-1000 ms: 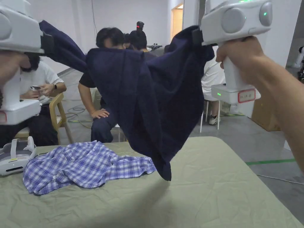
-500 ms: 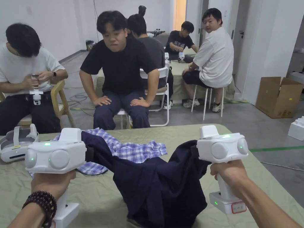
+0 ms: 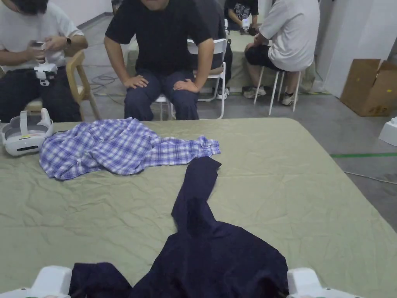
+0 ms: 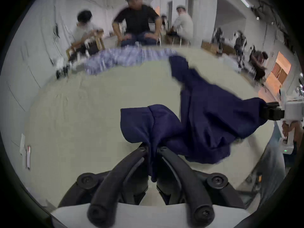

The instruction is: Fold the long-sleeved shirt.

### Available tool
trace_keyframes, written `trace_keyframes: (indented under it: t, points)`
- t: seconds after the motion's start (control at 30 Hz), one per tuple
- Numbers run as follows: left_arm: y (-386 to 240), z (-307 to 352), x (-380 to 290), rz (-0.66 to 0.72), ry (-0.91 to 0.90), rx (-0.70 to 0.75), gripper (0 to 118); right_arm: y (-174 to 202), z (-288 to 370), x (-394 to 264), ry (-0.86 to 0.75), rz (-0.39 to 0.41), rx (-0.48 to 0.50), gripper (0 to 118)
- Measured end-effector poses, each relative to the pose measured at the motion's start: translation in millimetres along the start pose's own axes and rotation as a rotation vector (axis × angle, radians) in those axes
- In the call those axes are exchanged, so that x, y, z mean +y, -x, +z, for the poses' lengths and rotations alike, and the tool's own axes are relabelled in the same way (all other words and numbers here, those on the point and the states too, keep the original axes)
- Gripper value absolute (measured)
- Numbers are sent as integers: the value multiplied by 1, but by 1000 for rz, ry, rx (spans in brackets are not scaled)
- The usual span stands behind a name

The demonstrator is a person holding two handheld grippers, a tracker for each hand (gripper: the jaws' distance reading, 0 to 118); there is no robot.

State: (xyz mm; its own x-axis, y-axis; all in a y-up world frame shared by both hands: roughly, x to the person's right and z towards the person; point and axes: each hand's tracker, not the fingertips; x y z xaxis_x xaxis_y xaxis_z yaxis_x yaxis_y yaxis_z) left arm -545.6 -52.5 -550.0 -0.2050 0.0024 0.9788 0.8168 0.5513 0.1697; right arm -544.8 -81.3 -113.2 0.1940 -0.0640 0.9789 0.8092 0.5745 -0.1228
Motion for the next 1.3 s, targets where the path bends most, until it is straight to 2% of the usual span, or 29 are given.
trace_keyframes:
  t: [0.1,0.13,0.17,0.2,0.23,0.27,0.3,0.33,0.37,0.4,0.43,0.47,0.5,0.53,0.6,0.67,0.7,0.73,0.77,0.8,0.87,0.97,1.03,1.13,1.17,1.2,1.23,1.3]
  points:
    - [7,-33,-19,-10,86,23,9,8,-39,-18,119,49,-44,9]
    - [10,-38,-20,-8,95,44,10,8,-43,-16,99,66,-57,10]
    - [13,-40,-19,9,88,26,15,6,-42,-11,84,54,-42,11]
    - [16,-38,-17,72,78,-15,41,3,-32,-3,88,39,-34,28]
    - [18,-32,-15,122,53,-27,76,3,-18,3,72,37,-39,55]
    - [17,-24,-13,127,16,-18,104,1,-1,7,18,54,-66,89]
    - [13,-13,-13,104,-31,-1,108,-1,21,9,-56,69,-107,118]
    - [8,5,-15,64,-95,4,103,-4,41,9,-126,60,-111,117]
    - [4,14,-12,45,-132,-8,101,-9,62,6,-187,20,-64,117]
    - [-3,22,-11,33,-123,14,94,-14,73,7,-210,15,-91,114]
    - [-10,29,-11,36,-104,20,72,-20,81,5,-189,-42,-80,105]
    - [-16,35,-11,40,-107,17,26,-25,84,4,-177,-84,-71,78]
    - [-22,40,-10,39,-130,-21,4,-30,87,2,-193,-103,-62,10]
    - [-30,39,-9,47,-137,-44,3,-29,89,5,-202,-82,-65,1]
    - [-52,48,-8,64,-154,-96,3,-24,83,6,-212,-77,-101,1]
    - [-73,51,-9,89,-142,-153,3,-24,81,7,-193,-57,-82,1]
    - [-81,42,-12,91,-147,-150,16,-22,80,7,-191,-58,-66,1]
    - [-89,33,-15,85,-145,-145,48,-21,77,6,-193,-63,-59,1]
    - [-99,19,-19,82,-81,-148,91,-20,73,6,-192,-62,-52,1]
    - [-110,9,-28,86,31,-141,109,-19,73,8,-186,-56,-50,1]
    - [-122,-26,-36,106,23,-136,96,-18,69,10,-175,-30,-51,1]
    - [-134,-65,-38,159,-20,-98,93,-19,60,13,-153,-6,-41,1]
    - [-139,-80,-28,175,-13,-10,82,-20,50,15,-134,14,-44,1]
    - [-144,-94,-24,163,62,17,64,-24,33,32,-103,47,-53,1]
    - [-145,-86,-23,165,23,9,47,-26,26,40,-101,54,-56,1]
    - [-145,-79,-22,150,4,-15,10,-27,19,53,-103,68,-53,1]
    - [-143,-74,-24,160,-28,-61,10,-29,11,66,-99,83,-44,1]
    - [-140,-64,-25,171,-31,-57,10,-34,-12,100,-106,99,-46,3]
